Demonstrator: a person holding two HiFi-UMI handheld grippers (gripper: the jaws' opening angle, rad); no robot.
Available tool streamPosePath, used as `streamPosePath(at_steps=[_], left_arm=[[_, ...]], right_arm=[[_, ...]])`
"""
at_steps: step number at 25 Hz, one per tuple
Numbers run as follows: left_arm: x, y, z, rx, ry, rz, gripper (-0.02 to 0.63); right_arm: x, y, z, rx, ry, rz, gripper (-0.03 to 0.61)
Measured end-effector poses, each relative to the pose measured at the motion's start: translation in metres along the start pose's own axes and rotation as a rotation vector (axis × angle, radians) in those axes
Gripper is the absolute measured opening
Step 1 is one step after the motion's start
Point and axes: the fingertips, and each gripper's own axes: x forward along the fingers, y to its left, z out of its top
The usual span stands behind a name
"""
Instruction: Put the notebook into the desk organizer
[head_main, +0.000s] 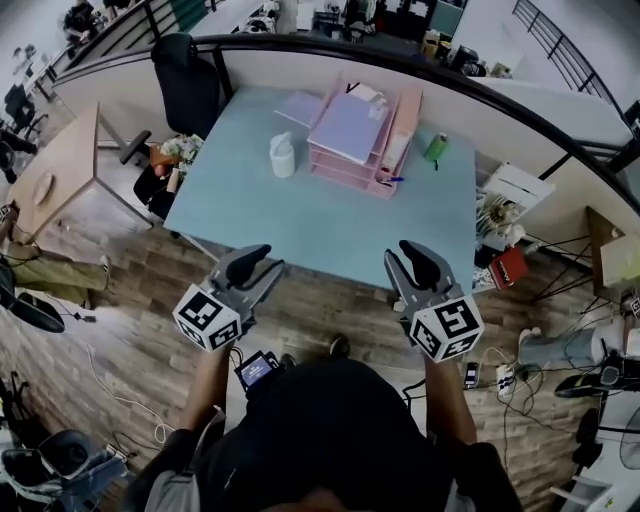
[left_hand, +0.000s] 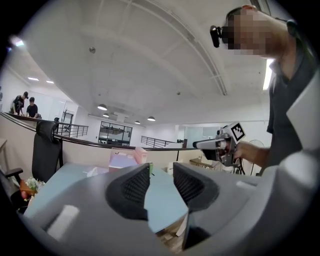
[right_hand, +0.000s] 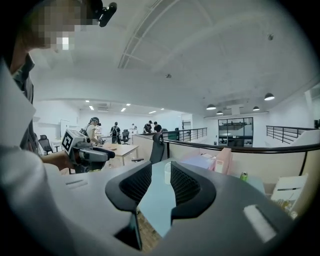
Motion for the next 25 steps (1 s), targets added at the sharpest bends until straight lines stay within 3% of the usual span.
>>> streamPosePath(at_steps=[16, 25], left_arm=[[0.062, 0.005, 0.007, -0.006, -0.004, 0.116, 0.170], [0.085, 0.004, 0.002, -0.009, 0.018, 0.135, 0.170]], right_arm=[[0.030, -0.072, 0.003, -0.007, 0.001, 0.118, 0.100], [0.041, -0.096, -0.005, 0.015, 0.009, 0.151, 0.100]])
